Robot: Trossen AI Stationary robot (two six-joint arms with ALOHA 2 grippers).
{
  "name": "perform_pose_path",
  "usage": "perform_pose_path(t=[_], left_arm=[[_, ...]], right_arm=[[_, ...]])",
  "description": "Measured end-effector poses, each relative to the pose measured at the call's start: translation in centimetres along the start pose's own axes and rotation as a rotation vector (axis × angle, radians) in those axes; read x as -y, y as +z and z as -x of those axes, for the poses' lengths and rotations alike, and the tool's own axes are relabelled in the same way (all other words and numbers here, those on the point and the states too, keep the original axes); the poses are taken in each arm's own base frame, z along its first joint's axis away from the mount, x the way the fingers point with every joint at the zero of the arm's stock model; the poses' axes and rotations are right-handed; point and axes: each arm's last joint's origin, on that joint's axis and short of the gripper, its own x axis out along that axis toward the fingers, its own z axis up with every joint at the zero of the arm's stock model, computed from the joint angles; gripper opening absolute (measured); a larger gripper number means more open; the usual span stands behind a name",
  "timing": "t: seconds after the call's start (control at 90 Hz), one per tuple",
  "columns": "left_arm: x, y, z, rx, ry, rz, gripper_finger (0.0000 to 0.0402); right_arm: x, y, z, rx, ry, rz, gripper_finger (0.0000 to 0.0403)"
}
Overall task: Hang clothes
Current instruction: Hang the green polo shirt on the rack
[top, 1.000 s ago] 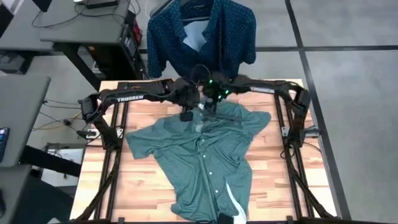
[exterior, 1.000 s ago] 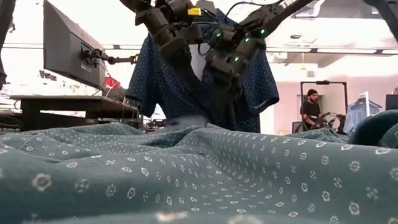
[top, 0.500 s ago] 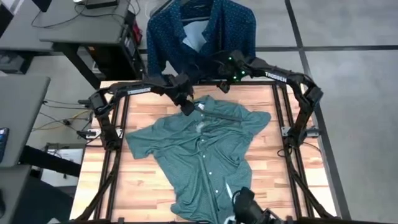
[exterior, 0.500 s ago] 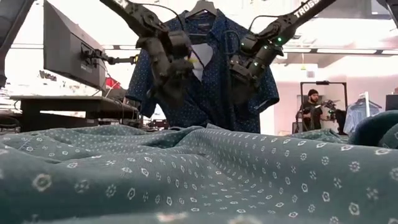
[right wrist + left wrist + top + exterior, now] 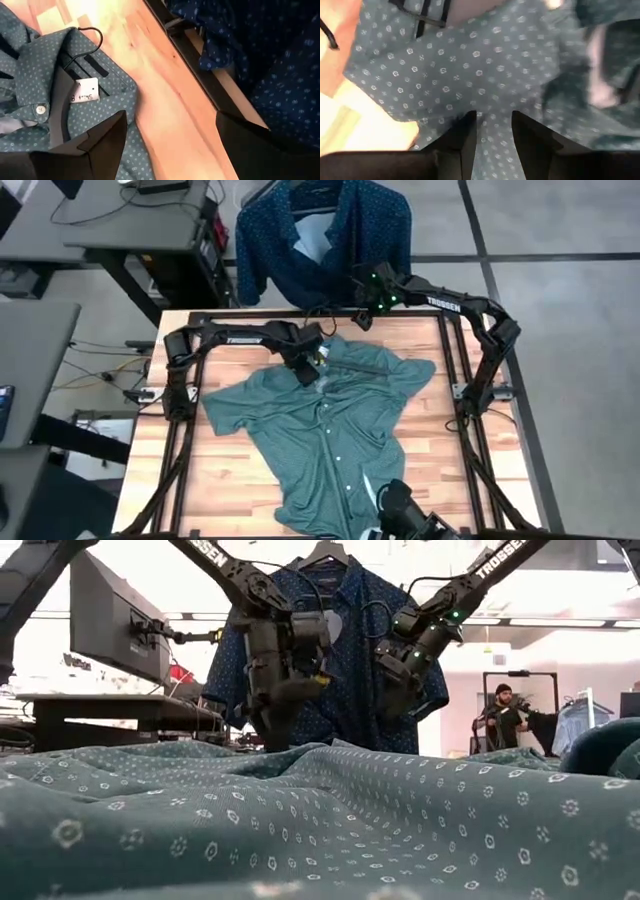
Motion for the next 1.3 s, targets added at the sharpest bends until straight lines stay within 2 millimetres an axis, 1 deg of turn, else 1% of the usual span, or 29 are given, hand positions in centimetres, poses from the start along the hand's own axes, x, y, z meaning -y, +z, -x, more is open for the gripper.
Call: perform_pose_path(t=[0.144,0.211,0.322,0.456,0.522,0.611,0.656,0.744,0.856,0.911,1.056,1.111,1.178,1.233,1.3], left_arm=[[0.1,0.1,-1.4,-0.019,-0.023,-0.003,0.0107],[0.1,0.4,-2.5,-0.01,0.003,0.006,0.0108],[0.0,0.7,-3.7,0.016,0.022,0.045,0.0107],[-0.1,0.8,-5.0,0.013,0.027,0.035,0.0106],[-0.1,0.8,-5.2,0.005,0.033,0.014,0.0096],[-0.2,0.6,-5.3,0.005,0.05,0.0,0.0062],[-0.2,0.6,-5.2,0.007,0.057,-0.001,0.0062],[-0.5,0.5,-4.0,0.009,0.075,0.002,0.0062],[-1.3,0.2,-1.4,0.01,0.11,-0.01,0.0062],[-1.7,0.1,0.0,0.027,0.124,-0.012,0.0062],[-2.2,0.7,4.6,0.179,0.091,-0.029,0.0062],[-2.3,0.7,5.4,0.201,0.084,-0.064,0.0062],[-2.4,0.6,6.5,0.23,0.075,-0.09,0.0062],[-2.6,0.4,7.5,0.25,0.068,-0.084,0.0062],[-3.3,0.1,8.6,0.255,0.073,-0.052,0.0062]], right_arm=[[0.0,0.0,0.0,0.0,0.0,0.005,0.0291],[0.0,0.0,0.0,0.0,0.0,0.005,0.0291],[0.0,0.0,0.0,0.0,0.0,0.005,0.0291],[-0.1,0.0,0.0,-0.003,0.001,0.006,0.0291],[0.0,0.0,0.0,-0.001,0.001,0.006,0.0291],[0.0,0.0,0.0,-0.004,0.001,0.005,0.0291],[0.0,0.0,0.0,-0.004,0.001,0.005,0.0291],[-0.1,-0.2,0.0,-0.022,0.002,0.001,0.0291],[-0.4,-0.6,0.0,-0.068,0.012,-0.008,0.0291],[-0.6,-0.8,-0.1,-0.093,0.021,-0.01,0.0291],[-1.4,-0.8,-0.3,-0.108,0.045,0.003,0.0291],[-1.8,-0.6,-0.4,-0.087,0.067,0.035,0.0291],[-2.3,-0.3,-0.5,-0.064,0.084,0.113,0.0291],[-2.7,-0.2,-0.6,-0.061,0.093,0.156,0.0291],[-2.9,-0.2,-0.7,-0.06,0.097,0.163,0.0291]])
